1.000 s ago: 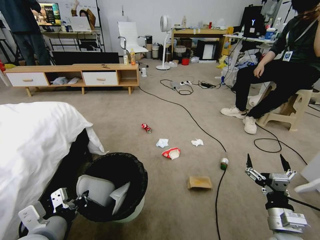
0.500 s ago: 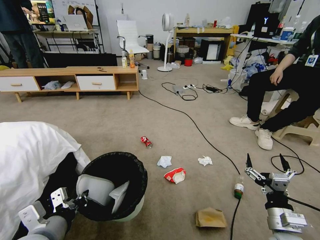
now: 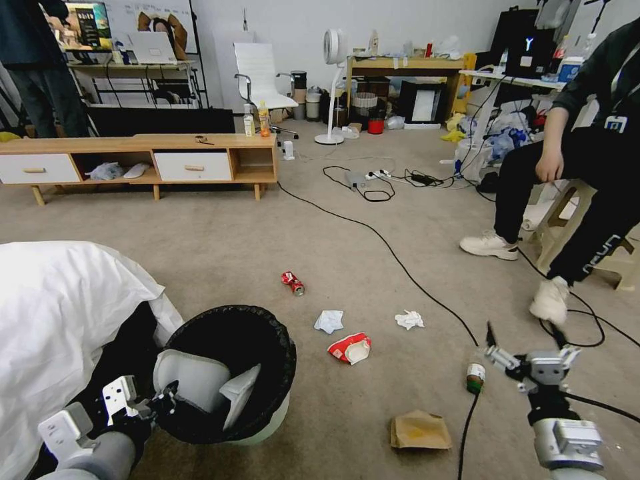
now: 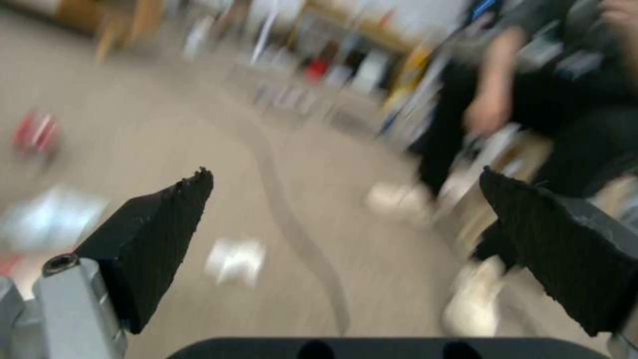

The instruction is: Pick up the trash bin and place the garbage on the floor into it.

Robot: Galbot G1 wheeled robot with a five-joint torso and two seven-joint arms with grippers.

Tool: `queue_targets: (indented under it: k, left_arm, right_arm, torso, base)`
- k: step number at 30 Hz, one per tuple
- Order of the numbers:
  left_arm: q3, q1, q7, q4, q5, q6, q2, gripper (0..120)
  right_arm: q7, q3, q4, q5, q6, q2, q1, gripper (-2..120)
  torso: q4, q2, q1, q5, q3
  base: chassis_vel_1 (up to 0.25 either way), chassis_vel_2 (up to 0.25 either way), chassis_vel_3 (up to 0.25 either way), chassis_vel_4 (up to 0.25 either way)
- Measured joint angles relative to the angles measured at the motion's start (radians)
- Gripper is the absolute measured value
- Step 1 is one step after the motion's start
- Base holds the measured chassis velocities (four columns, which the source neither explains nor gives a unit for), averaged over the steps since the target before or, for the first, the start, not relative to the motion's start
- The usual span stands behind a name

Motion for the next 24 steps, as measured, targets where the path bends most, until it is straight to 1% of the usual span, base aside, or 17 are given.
queue_targets:
  k: [1,2,3,4,5,6,7,8,9,10,11,12,13,15,16,19,24]
  left_arm:
    - [0.003,-0.003,0.002,0.004,0.003,0.0,0.004,5]
    - [0.003,-0.003,0.002,0.004,0.003,0.0,0.004,5]
    - [0.006,-0.007,0.005,0.009,0.005,0.0,0.008,5]
    - [0.006,-0.007,0.005,0.009,0.005,0.0,0.008,5]
    - [0.009,-0.011,0.008,0.016,0.008,0.0,0.01,5]
    - [0.009,-0.011,0.008,0.016,0.008,0.0,0.01,5]
    - [0.012,-0.013,0.015,0.025,0.011,0.0,0.011,5]
    - [0.014,-0.014,0.018,0.029,0.012,0.0,0.011,5]
    - [0.017,-0.015,0.023,0.034,0.015,0.0,0.011,5]
    - [0.017,-0.015,0.023,0.034,0.015,0.0,0.011,5]
    - [0.021,-0.017,0.026,0.039,0.02,0.0,0.011,5]
    - [0.021,-0.017,0.026,0.039,0.02,0.0,0.011,5]
    - [0.026,-0.02,0.03,0.046,0.027,0.0,0.009,5]
    - [0.035,-0.024,0.035,0.055,0.039,0.0,0.004,5]
    - [0.035,-0.024,0.035,0.055,0.039,0.0,0.004,5]
    - [0.045,-0.024,0.041,0.066,0.051,0.0,0.0,5]
    - [0.047,-0.022,0.046,0.073,0.056,-0.001,0.0,5]
  right_arm:
    - [-0.057,-0.037,-0.031,-0.008,-0.036,-0.043,-0.013,100]
    - [-0.057,-0.037,-0.031,-0.008,-0.036,-0.043,-0.013,100]
    - [-0.122,-0.073,-0.073,-0.017,-0.059,-0.093,-0.024,100]
    - [-0.122,-0.073,-0.073,-0.017,-0.059,-0.093,-0.024,100]
    - [-0.192,-0.098,-0.125,-0.057,-0.06,-0.14,-0.026,100]
    - [-0.192,-0.098,-0.125,-0.057,-0.06,-0.14,-0.026,100]
    - [-0.298,-0.109,-0.181,-0.117,-0.031,-0.178,-0.02,100]
    - [-0.363,-0.11,-0.209,-0.142,-0.016,-0.19,-0.015,100]
    - [-0.451,-0.11,-0.248,-0.171,0.017,-0.202,-0.007,100]
    - [-0.451,-0.11,-0.248,-0.171,0.017,-0.202,-0.007,100]
    - [-0.522,-0.106,-0.288,-0.197,0.067,-0.207,0.007,100]
    - [-0.522,-0.106,-0.288,-0.197,0.067,-0.207,0.007,100]
    - [-0.607,-0.095,-0.337,-0.237,0.139,-0.203,0.034,100]
    - [-0.742,-0.073,-0.4,-0.297,0.218,-0.182,0.078,100]
    - [-0.742,-0.073,-0.4,-0.297,0.218,-0.182,0.078,100]
    - [-0.845,-0.065,-0.48,-0.33,0.288,-0.16,0.125,100]
    - [-0.83,-0.072,-0.536,-0.346,0.316,-0.138,0.158,100]
  torso:
    - [0.0004,0.0,0.0,0.0,0.0]
    - [0.0004,0.0,0.0,0.0,0.0]
    - [0.0005,0.0,0.0,0.0,0.0]
    - [0.0005,0.0,0.0,0.0,0.0]
    - [0.0002,0.0,0.0,0.0,0.0]
    - [0.0002,0.0,0.0,0.0,0.0]
    - [0.0002,0.0,0.0,-0.0001,0.0]
    - [0.0003,0.0,0.0,-0.0002,0.0]
    - [0.0002,0.0,0.0,-0.0001,0.0]
    - [0.0002,0.0,0.0,-0.0001,0.0]
    - [0.0001,0.0,0.0,-0.0001,0.0]
    - [0.0001,0.0,0.0,-0.0001,0.0]
    - [0.0001,0.0,0.0,0.0,0.0]
    - [0.0004,0.0,0.0,-0.0003,0.0]
    - [0.0004,0.0,0.0,-0.0003,0.0]
    - [0.0002,0.0,0.0,-0.0002,0.0]
    - [0.0002,0.0,0.0,-0.0002,0.0]
  base:
    - [0.0,0.0,0.0,0.0]
    - [0.0,0.0,0.0,0.0]
    - [0.0,0.0,0.0,0.0]
    - [0.0,0.0,0.0,0.0]
    - [0.0,0.0,0.0,0.0]
    - [0.0,0.0,0.0,0.0]
    - [0.0,0.0,0.0,0.0]
    - [0.0,0.0,0.0,0.0]
    - [0.0,0.0,0.0,0.0]
    - [0.0,0.0,0.0,0.0]
    - [0.0,0.0,0.0,0.0]
    - [0.0,0.0,0.0,0.0]
    - [0.0,0.0,0.0,0.0]
    - [0.0,0.0,0.0,0.0]
    - [0.0,0.0,0.0,0.0]
    - [0.0,0.0,0.0,0.0]
    - [0.0,0.0,0.0,0.0]
